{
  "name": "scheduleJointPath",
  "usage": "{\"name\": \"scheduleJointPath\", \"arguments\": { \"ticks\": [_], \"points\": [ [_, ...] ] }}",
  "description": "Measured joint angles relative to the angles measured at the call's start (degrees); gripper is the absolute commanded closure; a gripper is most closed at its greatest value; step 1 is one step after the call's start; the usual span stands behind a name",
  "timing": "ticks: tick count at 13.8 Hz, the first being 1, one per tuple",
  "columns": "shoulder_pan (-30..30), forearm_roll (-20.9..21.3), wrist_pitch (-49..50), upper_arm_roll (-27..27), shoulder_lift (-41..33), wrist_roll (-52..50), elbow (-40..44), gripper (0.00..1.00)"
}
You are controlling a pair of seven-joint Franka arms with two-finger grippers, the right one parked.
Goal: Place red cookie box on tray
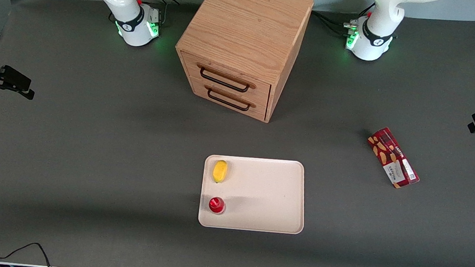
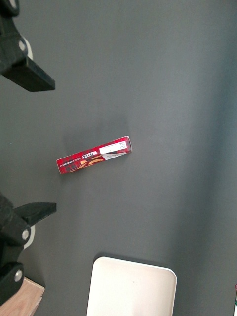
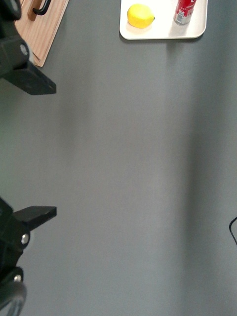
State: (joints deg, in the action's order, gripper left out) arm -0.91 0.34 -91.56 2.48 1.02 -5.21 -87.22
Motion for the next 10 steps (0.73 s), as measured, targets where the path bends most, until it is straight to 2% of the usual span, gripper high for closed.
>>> {"name": "scheduleJointPath", "arguments": {
  "ticks": [10],
  "points": [
    [0.0, -0.01, 0.41, 0.49, 0.61, -0.38, 0.0, 0.0]
  ]
}}
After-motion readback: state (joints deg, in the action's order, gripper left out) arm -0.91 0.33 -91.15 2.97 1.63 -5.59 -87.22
